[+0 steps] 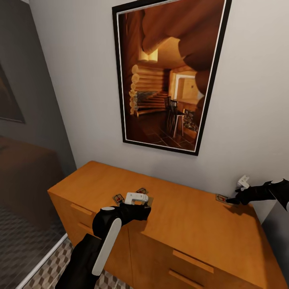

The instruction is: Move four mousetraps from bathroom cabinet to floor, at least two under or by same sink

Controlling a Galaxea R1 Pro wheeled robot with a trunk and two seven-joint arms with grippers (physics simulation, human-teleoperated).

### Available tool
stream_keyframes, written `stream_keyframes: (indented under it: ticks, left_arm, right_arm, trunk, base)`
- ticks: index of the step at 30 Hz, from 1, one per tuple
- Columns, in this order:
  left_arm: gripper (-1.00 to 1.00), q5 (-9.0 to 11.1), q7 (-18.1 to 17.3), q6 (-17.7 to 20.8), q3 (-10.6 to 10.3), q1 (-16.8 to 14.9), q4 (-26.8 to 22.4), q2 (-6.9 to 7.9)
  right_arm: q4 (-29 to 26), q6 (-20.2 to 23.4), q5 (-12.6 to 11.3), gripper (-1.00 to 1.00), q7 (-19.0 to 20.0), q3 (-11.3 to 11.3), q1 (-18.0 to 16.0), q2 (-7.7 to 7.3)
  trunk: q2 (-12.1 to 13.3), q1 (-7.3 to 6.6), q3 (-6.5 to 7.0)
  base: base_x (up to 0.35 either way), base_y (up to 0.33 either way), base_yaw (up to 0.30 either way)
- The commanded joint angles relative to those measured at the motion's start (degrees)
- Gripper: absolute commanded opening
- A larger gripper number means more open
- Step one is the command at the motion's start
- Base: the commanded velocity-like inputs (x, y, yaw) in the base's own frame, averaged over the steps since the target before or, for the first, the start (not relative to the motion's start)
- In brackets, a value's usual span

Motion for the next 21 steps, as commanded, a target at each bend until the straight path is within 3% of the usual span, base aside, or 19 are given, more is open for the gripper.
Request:
stream_keyframes:
  ticks: [1, 9, 21]
  left_arm:
    - [-1.00, 0.54, 0.60, 0.23, -0.04, -0.05, -0.05, -0.01]
    - [-1.00, 0.54, 0.61, 0.23, -0.04, -0.05, -0.04, -0.01]
    - [-1.00, 0.54, 0.61, 0.23, -0.10, -0.05, -0.04, -0.01]
  right_arm:
    - [-0.06, 0.35, 0.32, 1.00, 0.27, -0.50, -0.05, 0.01]
    - [0.00, 0.35, 0.34, 1.00, 0.23, -0.50, -0.05, 0.09]
    - [0.00, 0.35, 0.39, 1.00, 0.22, -0.50, -0.05, 0.10]
  trunk:
    - [-0.47, 0.23, -0.26]
    - [-3.68, 1.99, -1.70]
    - [-3.68, 1.99, -1.70]
  base:
    - [0.000, 0.000, 0.000]
    - [0.000, 0.000, 0.000]
    - [0.000, 0.000, 0.000]
